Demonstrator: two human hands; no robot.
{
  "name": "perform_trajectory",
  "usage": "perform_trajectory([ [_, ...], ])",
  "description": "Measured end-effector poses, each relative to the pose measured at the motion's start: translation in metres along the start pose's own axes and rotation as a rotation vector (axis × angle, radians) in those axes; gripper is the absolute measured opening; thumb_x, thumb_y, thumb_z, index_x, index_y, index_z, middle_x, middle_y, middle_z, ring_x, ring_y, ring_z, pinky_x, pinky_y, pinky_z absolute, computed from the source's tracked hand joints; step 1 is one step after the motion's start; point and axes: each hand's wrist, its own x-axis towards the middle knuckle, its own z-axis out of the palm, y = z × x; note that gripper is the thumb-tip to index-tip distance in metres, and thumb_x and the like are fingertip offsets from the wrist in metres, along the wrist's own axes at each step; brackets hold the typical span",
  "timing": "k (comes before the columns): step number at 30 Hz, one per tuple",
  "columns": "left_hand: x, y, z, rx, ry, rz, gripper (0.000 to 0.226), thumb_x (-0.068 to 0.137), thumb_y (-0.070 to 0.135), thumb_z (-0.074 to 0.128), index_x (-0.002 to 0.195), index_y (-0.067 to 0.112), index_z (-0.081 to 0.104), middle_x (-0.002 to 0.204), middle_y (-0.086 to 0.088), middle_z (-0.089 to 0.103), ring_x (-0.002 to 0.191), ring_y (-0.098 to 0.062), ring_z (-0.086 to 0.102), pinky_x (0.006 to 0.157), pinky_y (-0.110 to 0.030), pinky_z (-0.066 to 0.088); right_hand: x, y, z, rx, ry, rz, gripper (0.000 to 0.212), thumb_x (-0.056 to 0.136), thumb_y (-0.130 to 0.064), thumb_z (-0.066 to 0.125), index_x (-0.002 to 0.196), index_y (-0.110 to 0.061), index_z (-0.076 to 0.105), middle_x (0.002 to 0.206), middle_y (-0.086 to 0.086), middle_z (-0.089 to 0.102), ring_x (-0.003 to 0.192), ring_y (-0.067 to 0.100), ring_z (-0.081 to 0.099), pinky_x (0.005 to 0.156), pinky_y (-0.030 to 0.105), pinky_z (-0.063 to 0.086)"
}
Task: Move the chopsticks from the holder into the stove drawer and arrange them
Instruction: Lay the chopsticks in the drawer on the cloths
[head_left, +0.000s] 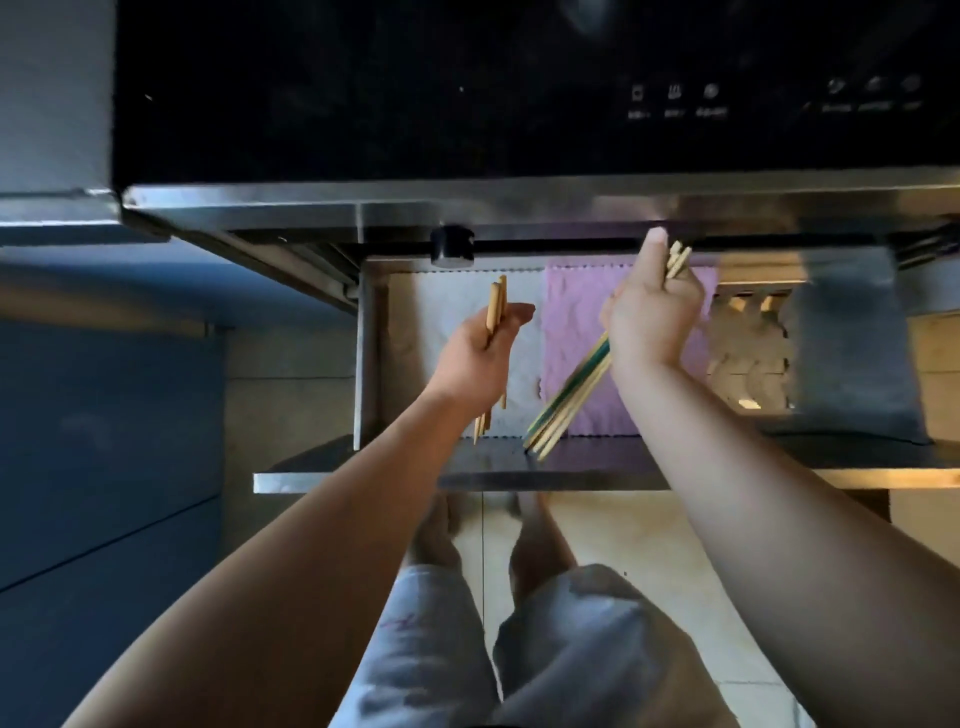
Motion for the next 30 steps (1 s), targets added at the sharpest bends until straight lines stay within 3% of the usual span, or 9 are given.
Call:
perform_trajectory([
  [2, 0.015, -0.013, 0.009, -0.011, 0.014, -0.040, 0.029, 0.104, 0.019, 0.042, 0.122, 0.016, 0.065, 0.125, 0.002, 0.066, 0.118, -0.012, 0.060, 0.104, -0.029, 0.044, 0.012, 0.025, 0.002, 0.003, -0.024, 0.033, 0.045, 0.090, -0.049, 0.049, 0.055, -0.021, 0.038, 0.052, 0.000, 0.040, 0.053, 0.022, 0.040, 0.058, 0.037, 0.036],
  [6, 0.043, -0.037, 0.023, -0.061, 0.025, -0.110, 0.026, 0.103, 0.015, 0.042, 0.115, 0.016, 0.065, 0.120, 0.000, 0.068, 0.111, -0.014, 0.064, 0.102, -0.034, 0.048, 0.037, 0.059, 0.015, -0.026, -0.047, 0.086, 0.047, 0.091, -0.047, 0.052, 0.055, -0.020, 0.039, 0.050, 0.000, 0.040, 0.052, 0.023, 0.041, 0.059, 0.035, 0.037],
  [14, 0.089, -0.072, 0.030, -0.077, 0.017, -0.224, 0.026, 0.104, 0.020, 0.042, 0.120, 0.013, 0.062, 0.113, -0.002, 0.070, 0.097, -0.014, 0.069, 0.079, -0.020, 0.052, 0.072, 0.117, 0.059, -0.288, -0.132, 0.117, 0.046, 0.098, -0.033, 0.049, 0.057, -0.017, 0.039, 0.052, 0.000, 0.045, 0.050, 0.018, 0.045, 0.055, 0.028, 0.038],
  [17, 0.101, -0.084, 0.030, -0.066, 0.020, -0.257, 0.025, 0.103, 0.013, 0.043, 0.120, 0.009, 0.060, 0.110, -0.006, 0.070, 0.095, -0.018, 0.069, 0.070, -0.015, 0.053, 0.078, 0.136, 0.074, -0.384, -0.245, 0.196, 0.041, 0.096, -0.035, 0.050, 0.061, -0.016, 0.044, 0.049, 0.002, 0.051, 0.048, 0.023, 0.055, 0.052, 0.030, 0.046],
  [20, 0.113, -0.098, 0.031, -0.009, 0.021, -0.313, 0.022, 0.099, 0.005, 0.045, 0.114, 0.009, 0.061, 0.104, -0.009, 0.072, 0.088, -0.020, 0.069, 0.063, -0.018, 0.054, 0.078, 0.160, 0.080, -0.414, -0.346, 0.306, 0.031, 0.096, -0.027, 0.053, 0.069, -0.013, 0.050, 0.042, -0.003, 0.055, 0.036, 0.014, 0.056, 0.046, 0.020, 0.045],
  [22, 0.120, -0.110, 0.033, 0.069, 0.026, -0.349, 0.016, 0.094, 0.005, 0.052, 0.101, 0.013, 0.064, 0.095, -0.008, 0.074, 0.085, -0.025, 0.071, 0.072, -0.034, 0.059, 0.078, 0.167, 0.081, -0.524, -0.397, 0.307, 0.022, 0.094, -0.024, 0.055, 0.081, -0.007, 0.061, 0.065, 0.005, 0.069, 0.046, 0.011, 0.063, 0.048, 0.017, 0.045],
  [25, 0.120, -0.118, 0.034, 0.194, 0.030, -0.418, 0.012, 0.092, 0.012, 0.059, 0.099, 0.017, 0.068, 0.088, -0.009, 0.073, 0.074, -0.026, 0.069, 0.067, -0.032, 0.057, 0.080, 0.168, 0.076, -0.671, -0.467, 0.351, 0.041, 0.094, -0.022, 0.056, 0.130, -0.003, 0.051, 0.125, 0.014, 0.061, 0.107, 0.027, 0.062, 0.075, 0.025, 0.043],
  [28, 0.113, -0.118, 0.034, 0.254, 0.062, -0.427, 0.014, 0.092, 0.013, 0.058, 0.103, 0.015, 0.067, 0.087, -0.008, 0.069, 0.065, -0.023, 0.061, 0.054, -0.024, 0.045, 0.080, 0.167, 0.067, -0.746, -0.487, 0.342, 0.036, 0.092, -0.022, 0.057, 0.124, -0.007, 0.055, 0.114, 0.015, 0.063, 0.103, 0.029, 0.060, 0.081, 0.031, 0.045],
  [30, 0.105, -0.117, 0.032, 0.269, 0.069, -0.443, 0.020, 0.093, 0.017, 0.056, 0.110, 0.015, 0.067, 0.095, -0.008, 0.071, 0.076, -0.028, 0.066, 0.058, -0.026, 0.046, 0.078, 0.163, 0.061, -0.742, -0.474, 0.340, 0.032, 0.090, -0.021, 0.057, 0.119, -0.008, 0.059, 0.100, 0.009, 0.060, 0.094, 0.026, 0.060, 0.080, 0.033, 0.047],
])
